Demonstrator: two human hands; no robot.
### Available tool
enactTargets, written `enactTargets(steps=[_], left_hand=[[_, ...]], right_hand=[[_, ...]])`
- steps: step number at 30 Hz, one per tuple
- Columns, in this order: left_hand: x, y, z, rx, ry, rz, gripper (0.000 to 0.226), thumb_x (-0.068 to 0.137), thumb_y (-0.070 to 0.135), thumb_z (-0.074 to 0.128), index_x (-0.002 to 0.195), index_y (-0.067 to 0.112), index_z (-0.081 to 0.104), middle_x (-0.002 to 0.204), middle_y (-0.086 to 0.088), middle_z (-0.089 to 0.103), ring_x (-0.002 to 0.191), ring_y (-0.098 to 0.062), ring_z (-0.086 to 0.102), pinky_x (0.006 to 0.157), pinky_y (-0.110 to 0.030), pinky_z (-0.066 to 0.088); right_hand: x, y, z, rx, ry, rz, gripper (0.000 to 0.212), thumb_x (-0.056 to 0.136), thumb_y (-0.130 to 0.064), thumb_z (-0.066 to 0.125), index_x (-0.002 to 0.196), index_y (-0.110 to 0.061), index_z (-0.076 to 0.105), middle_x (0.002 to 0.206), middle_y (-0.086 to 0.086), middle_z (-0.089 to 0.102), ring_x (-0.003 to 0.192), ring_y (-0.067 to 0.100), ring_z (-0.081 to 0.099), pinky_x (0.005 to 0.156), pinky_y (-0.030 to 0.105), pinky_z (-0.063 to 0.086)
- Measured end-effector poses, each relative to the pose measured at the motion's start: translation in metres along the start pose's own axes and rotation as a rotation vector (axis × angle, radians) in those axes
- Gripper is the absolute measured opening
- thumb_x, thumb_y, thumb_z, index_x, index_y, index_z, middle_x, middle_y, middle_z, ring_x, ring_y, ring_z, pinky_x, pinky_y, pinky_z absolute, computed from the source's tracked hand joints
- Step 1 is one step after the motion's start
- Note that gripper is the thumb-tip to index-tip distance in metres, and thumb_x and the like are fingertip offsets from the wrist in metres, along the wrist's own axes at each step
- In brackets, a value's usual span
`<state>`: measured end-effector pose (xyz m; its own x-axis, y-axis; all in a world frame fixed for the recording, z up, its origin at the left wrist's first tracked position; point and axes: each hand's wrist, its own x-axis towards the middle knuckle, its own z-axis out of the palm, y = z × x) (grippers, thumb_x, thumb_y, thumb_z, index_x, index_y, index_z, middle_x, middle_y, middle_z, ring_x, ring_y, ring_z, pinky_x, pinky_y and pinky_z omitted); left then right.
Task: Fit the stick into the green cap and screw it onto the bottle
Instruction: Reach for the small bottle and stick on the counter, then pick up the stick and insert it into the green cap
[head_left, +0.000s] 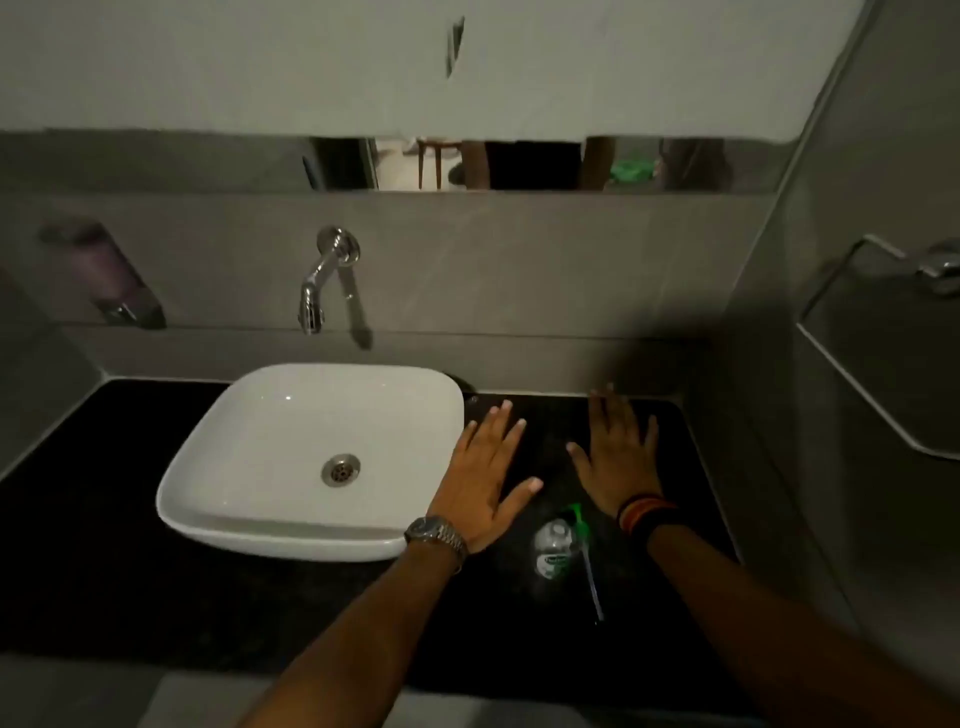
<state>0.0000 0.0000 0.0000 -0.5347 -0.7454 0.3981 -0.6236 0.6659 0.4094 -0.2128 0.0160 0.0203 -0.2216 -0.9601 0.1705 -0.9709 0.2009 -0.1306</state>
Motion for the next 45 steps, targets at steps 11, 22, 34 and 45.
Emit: enactTargets(steps=[11, 22, 34, 45], left_hand=[[-0.040, 0.001, 0.068, -0.358, -0.310, -0.264, 0.083, 0.064, 0.071, 0.078, 0.138, 0.044, 0.053, 0.166, 0.005, 0.027, 0.154, -0.009, 0.011, 0.125, -0.043, 0.018], [-0.041, 0.002, 0.073, -0.347, -0.301, -0.329, 0.068, 0.069, 0.069, 0.076, 0.132, 0.056, 0.054, 0.163, 0.011, 0.030, 0.146, 0.001, 0.011, 0.118, -0.033, 0.009], [-0.035, 0.011, 0.073, -0.295, -0.248, -0.349, 0.055, 0.070, 0.064, 0.078, 0.120, 0.040, 0.072, 0.161, 0.006, 0.037, 0.153, -0.021, 0.017, 0.125, -0.046, 0.005], [-0.034, 0.012, 0.072, -0.276, -0.268, -0.336, 0.055, 0.071, 0.065, 0.076, 0.121, 0.044, 0.070, 0.164, 0.006, 0.030, 0.155, -0.021, 0.009, 0.123, -0.047, -0.004]], right_hand=[[-0.015, 0.019, 0.056, 0.217, -0.594, 0.351, 0.049, 0.074, -0.045, 0.075, 0.112, -0.013, 0.072, 0.116, 0.013, 0.071, 0.108, 0.033, 0.067, 0.089, 0.038, 0.056], [-0.017, 0.017, 0.069, 0.304, -0.507, 0.424, 0.034, 0.073, -0.038, 0.077, 0.097, -0.014, 0.075, 0.104, 0.012, 0.074, 0.100, 0.033, 0.068, 0.082, 0.036, 0.055], [-0.064, 0.030, -0.053, 1.164, 0.059, 0.272, 0.036, 0.082, -0.035, 0.075, 0.116, -0.021, 0.070, 0.102, -0.005, 0.073, 0.085, 0.007, 0.067, 0.070, 0.023, 0.053], [-0.086, 0.001, -0.022, 1.167, 0.052, 0.170, 0.022, 0.085, -0.015, 0.074, 0.106, -0.021, 0.071, 0.106, -0.005, 0.065, 0.092, -0.006, 0.064, 0.077, 0.011, 0.050]])
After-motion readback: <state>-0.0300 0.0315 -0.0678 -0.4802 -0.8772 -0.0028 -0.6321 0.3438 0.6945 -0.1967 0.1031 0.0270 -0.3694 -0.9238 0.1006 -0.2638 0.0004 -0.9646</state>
